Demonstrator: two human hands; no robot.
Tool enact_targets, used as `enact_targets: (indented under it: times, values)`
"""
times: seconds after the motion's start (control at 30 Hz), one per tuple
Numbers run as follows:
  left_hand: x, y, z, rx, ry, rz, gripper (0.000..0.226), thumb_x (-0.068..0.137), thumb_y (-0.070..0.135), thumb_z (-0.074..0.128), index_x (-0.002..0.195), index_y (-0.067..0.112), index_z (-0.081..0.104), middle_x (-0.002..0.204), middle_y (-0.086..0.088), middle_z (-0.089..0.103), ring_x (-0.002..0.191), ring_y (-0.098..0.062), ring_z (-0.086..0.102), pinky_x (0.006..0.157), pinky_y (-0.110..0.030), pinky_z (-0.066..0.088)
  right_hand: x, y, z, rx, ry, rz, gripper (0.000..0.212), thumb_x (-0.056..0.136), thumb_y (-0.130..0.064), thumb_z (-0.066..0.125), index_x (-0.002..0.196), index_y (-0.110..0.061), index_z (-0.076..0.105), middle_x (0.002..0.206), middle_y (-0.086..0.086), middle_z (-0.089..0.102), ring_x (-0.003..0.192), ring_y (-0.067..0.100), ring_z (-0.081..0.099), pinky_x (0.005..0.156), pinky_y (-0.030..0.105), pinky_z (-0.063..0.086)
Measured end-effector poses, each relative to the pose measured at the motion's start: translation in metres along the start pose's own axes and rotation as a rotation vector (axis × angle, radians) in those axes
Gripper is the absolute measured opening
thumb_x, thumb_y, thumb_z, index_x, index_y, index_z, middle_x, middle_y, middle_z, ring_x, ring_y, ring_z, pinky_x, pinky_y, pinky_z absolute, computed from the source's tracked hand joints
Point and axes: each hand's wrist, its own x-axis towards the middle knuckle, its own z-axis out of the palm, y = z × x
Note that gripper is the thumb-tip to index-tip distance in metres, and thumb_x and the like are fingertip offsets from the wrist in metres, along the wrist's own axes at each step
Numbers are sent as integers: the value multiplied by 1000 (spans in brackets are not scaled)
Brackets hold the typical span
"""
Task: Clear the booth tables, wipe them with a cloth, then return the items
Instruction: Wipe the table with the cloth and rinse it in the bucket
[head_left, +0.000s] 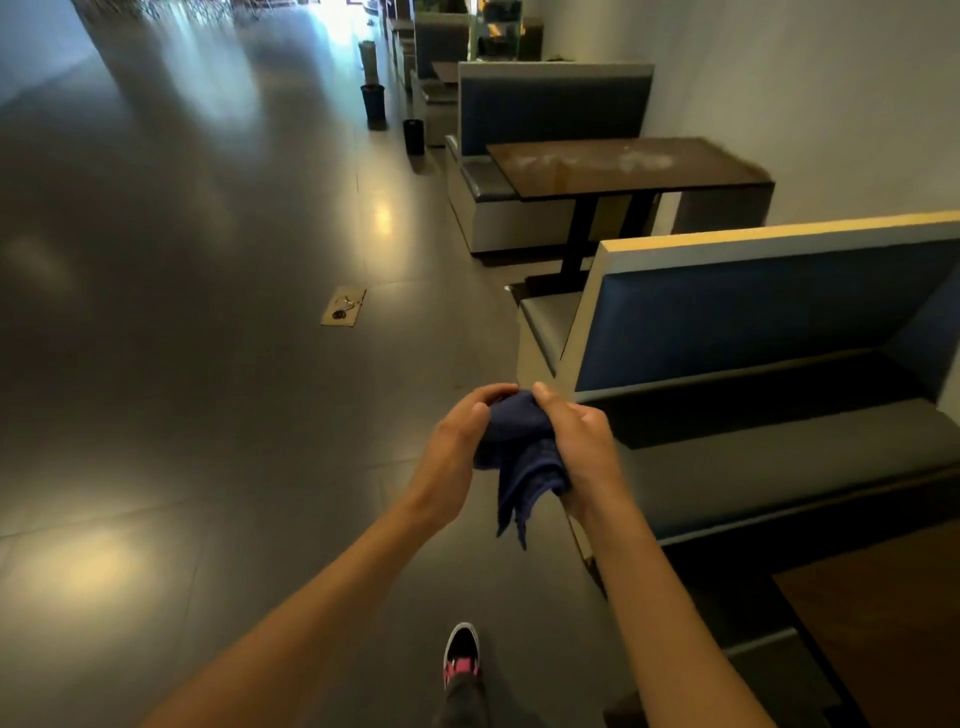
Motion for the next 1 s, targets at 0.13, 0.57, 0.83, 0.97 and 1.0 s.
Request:
enact_targets:
  times: [0.13, 0.57, 0.83, 0.97, 1.0]
  values:
    - [91, -11, -14, 7, 42, 90, 69, 89, 74, 47, 123, 14, 57, 111, 1, 68, 100, -19, 69, 80, -23, 55, 85, -35, 26, 42, 7, 78, 30, 98, -34, 62, 89, -6, 71, 74, 14, 74, 66, 27, 72, 64, 36, 59]
    - [388, -47, -80, 351, 315, 94, 42, 106, 33, 48, 65, 23, 46, 60, 6, 46, 53, -5, 45, 51, -19, 35, 359, -79, 60, -56, -215, 115, 45, 95, -45, 59, 97, -2, 72, 95, 20, 75, 92, 33, 71, 84, 44, 55]
    - [606, -66, -122, 97, 327, -177, 48, 106, 42, 45, 66, 17, 51, 57, 5, 48, 52, -6, 45, 48, -19, 38, 593, -104, 72, 10, -417, 25, 49, 73, -22, 69, 109, 10, 66, 100, 22, 70, 93, 29, 67, 76, 36, 51]
    - [708, -64, -140, 0, 190, -419, 46, 98, 53, 54, 96, 9, 69, 90, -12, 74, 84, -25, 71, 78, -36, 57, 694, -136, 98, 197, -306, 106, 41, 70, -14, 63, 104, 10, 66, 92, 20, 68, 83, 27, 65, 67, 33, 50]
    - [736, -67, -147, -66, 171, -473, 46, 96, 52, 58, 107, 9, 69, 100, -15, 75, 94, -30, 72, 85, -42, 57, 722, -144, 108, 216, -265, 121, 36, 69, -13, 63, 100, 6, 68, 90, 18, 68, 82, 26, 65, 66, 33, 50]
